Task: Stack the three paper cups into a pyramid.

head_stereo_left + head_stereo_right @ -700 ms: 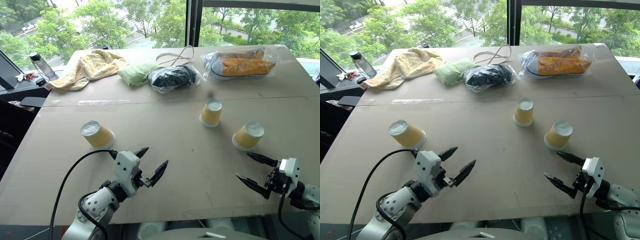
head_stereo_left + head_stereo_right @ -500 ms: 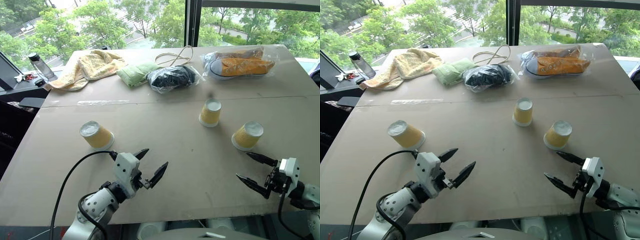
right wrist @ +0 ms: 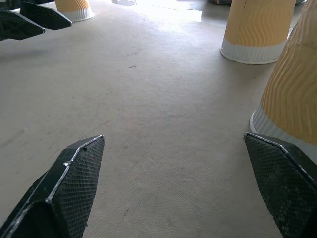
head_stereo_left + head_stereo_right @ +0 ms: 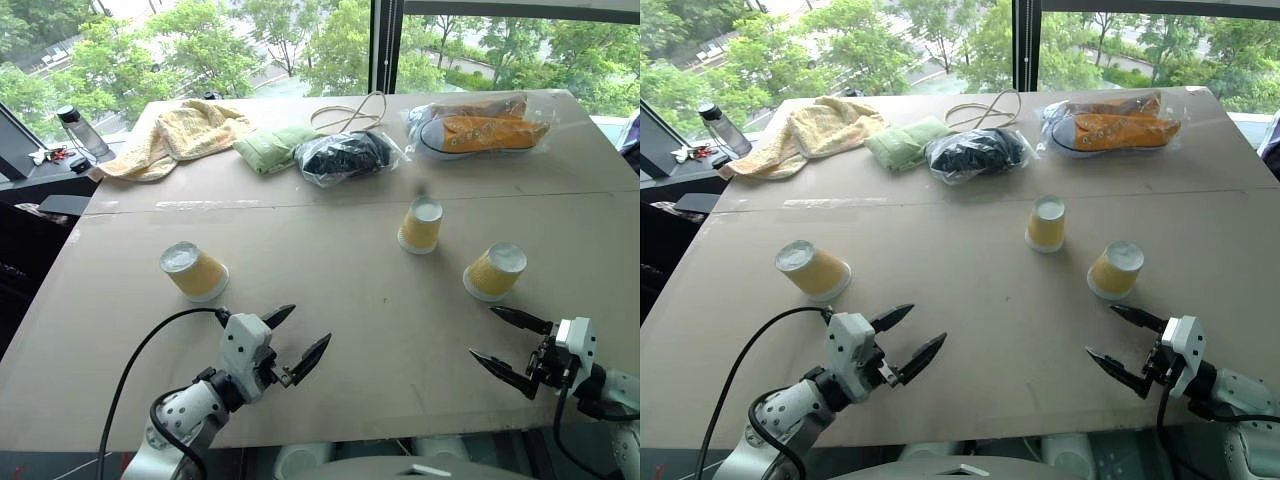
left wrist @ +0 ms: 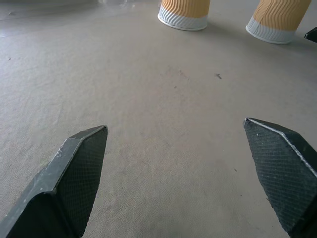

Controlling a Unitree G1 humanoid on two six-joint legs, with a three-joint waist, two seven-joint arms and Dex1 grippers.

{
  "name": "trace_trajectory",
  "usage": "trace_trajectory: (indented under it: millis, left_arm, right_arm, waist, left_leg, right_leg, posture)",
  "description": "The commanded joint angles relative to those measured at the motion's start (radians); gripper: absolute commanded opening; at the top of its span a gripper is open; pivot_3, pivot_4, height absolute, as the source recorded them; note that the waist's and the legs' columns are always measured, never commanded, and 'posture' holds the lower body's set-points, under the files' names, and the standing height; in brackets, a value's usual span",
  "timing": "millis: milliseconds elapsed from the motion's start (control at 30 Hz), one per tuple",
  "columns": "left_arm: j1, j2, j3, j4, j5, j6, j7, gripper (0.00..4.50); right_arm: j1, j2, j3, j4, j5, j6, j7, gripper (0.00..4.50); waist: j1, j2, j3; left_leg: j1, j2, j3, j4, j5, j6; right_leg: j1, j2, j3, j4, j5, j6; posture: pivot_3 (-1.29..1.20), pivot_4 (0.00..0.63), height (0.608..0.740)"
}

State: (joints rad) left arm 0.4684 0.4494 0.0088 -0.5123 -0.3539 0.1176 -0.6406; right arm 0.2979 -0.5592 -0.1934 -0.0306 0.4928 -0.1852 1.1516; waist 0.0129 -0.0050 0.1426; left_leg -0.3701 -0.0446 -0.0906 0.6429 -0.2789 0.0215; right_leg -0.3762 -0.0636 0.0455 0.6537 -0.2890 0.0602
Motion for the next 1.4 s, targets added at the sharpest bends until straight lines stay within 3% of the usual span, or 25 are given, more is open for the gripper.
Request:
trace_trajectory:
  millis: [33,267,400,600,967,1400]
  left_arm:
    - [0.024,0.012,0.037,0.013,-0.01,-0.074,-0.043,4.5]
    - [0.081,-0.093,0.123,0.072,-0.068,-0.211,-0.018,4.5]
    - [0.053,-0.185,0.225,0.094,-0.031,-0.247,0.13,4.5]
    - [0.017,-0.231,0.283,0.088,0.018,-0.233,0.259,4.5]
    - [-0.153,-0.222,0.348,0.087,0.08,-0.173,0.432,4.5]
    - [-0.247,-0.195,0.382,0.186,0.128,-0.122,0.502,4.5]
  right_arm:
    - [0.0,0.001,0.001,-0.027,0.01,-0.016,0.013,4.45]
    - [-0.008,0.013,0.066,-0.125,0.019,0.02,0.012,4.45]
    - [-0.042,0.047,0.138,-0.236,0.027,0.072,-0.032,4.45]
    - [-0.144,0.077,0.19,-0.335,0.069,0.158,-0.097,4.45]
    - [-0.205,0.077,0.184,-0.348,0.1,0.202,-0.115,4.45]
    - [-0.205,0.086,0.188,-0.335,0.08,0.188,-0.122,4.45]
  waist:
    - [0.0,0.0,0.0]
    - [-0.001,0.0,0.0]
    - [0.001,-0.002,0.001]
    - [0.001,-0.006,0.003]
    - [0.001,-0.006,0.003]
    - [0.0,-0.006,0.003]
  left_leg:
    - [0.0,0.0,0.0,0.0,0.0,0.0]
    - [0.0,0.0,0.0,0.001,0.0,0.0]
    - [0.0,0.0,-0.002,0.002,0.0,0.0]
    - [-0.003,-0.001,-0.003,0.008,0.0,0.0]
    - [-0.007,-0.003,-0.01,0.009,0.0,0.0]
    - [-0.007,-0.004,-0.011,0.01,0.0,0.0]
  right_leg:
    - [0.0,0.0,0.0,0.0,0.0,0.0]
    - [0.0,0.0,0.0,0.0,0.0,0.0]
    - [0.0,0.0,-0.001,0.001,0.0,0.0]
    - [0.0,0.0,-0.003,0.003,0.0,0.0]
    - [-0.001,-0.001,-0.008,0.004,0.001,0.002]
    - [-0.001,-0.001,-0.009,0.005,0.001,0.002]
  posture:
    - [0.0,0.15,0.74]
    - [0.0,0.15,0.74]
    - [0.0,0.15,0.74]
    - [0.0,0.15,0.74]
    - [0.0,0.15,0.74]
    - [0.0,0.15,0.74]
